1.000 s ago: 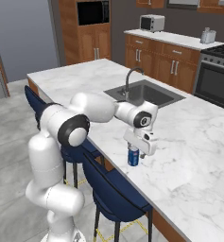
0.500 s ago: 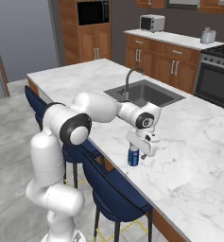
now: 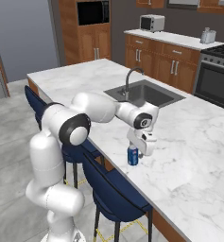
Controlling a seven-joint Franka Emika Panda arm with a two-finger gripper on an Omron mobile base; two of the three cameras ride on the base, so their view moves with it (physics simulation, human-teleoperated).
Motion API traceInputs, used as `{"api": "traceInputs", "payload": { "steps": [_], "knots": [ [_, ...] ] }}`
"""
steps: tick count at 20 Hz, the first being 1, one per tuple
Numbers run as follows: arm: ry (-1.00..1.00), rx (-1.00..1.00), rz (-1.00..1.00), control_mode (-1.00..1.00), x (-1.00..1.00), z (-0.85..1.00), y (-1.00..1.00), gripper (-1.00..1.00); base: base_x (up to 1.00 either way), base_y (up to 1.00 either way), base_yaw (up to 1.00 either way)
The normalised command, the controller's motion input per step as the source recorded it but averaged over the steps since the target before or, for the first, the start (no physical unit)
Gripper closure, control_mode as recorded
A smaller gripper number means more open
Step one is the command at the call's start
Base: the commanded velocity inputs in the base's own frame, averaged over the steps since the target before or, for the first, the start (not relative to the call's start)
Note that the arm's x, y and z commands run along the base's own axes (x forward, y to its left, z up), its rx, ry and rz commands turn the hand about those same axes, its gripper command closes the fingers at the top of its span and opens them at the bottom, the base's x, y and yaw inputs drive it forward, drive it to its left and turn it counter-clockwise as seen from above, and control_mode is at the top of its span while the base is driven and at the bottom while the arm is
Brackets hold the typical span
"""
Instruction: Four empty soda cans are scattered around the kitchen. Gather all the cans and cluster them next to the stove for recycling.
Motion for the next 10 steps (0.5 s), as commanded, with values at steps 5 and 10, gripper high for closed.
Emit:
{"api": "traceInputs", "payload": {
  "steps": [5, 10],
  "knots": [
    [0.02, -0.05, -0.09, -1.00, 0.00, -0.01, -0.04, -1.00, 0.00, 0.00, 0.00],
    [0.02, 0.00, -0.07, -1.00, -0.01, 0.20, -0.02, -1.00, 0.00, 0.00, 0.00]
  ]
}}
